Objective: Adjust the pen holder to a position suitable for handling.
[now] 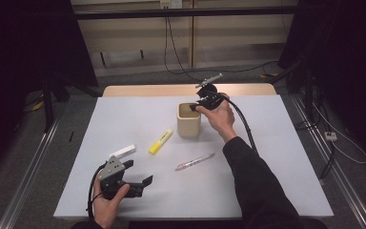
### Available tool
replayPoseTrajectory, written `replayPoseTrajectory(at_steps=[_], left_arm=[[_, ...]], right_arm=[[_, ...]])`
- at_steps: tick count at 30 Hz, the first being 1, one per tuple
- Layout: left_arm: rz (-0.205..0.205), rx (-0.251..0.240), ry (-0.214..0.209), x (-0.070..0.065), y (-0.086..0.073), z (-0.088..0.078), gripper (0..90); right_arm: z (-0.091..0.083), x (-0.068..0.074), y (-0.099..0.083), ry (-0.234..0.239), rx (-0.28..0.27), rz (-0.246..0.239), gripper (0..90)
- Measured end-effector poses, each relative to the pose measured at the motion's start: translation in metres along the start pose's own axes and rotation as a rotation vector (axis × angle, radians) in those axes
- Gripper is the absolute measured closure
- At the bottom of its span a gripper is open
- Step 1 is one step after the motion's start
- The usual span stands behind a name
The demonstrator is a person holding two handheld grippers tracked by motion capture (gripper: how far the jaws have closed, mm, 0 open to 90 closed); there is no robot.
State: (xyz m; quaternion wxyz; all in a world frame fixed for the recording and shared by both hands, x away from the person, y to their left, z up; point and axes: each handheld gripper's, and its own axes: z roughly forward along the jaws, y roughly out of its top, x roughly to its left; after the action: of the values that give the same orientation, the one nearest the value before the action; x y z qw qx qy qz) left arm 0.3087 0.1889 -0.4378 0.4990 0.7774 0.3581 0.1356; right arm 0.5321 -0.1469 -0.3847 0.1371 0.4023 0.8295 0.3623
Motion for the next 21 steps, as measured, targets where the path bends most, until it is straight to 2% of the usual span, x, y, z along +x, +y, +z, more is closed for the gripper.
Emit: replayPoseTrajectory(at_steps=[4, 21], left_arm=[[0.001, 0.001, -0.002, -0.0002, 0.0, 0.0004, 5.9], [-0.002, 0.002, 0.001, 0.0, -0.0001, 0.0, 6.0]], right_arm=[[0.0003, -0.0011, 0.0008, 0.008, 0.007, -0.017, 71.3], [-0.0002, -0.0023, -0.0008, 0.024, -0.002, -0.002, 69.8]])
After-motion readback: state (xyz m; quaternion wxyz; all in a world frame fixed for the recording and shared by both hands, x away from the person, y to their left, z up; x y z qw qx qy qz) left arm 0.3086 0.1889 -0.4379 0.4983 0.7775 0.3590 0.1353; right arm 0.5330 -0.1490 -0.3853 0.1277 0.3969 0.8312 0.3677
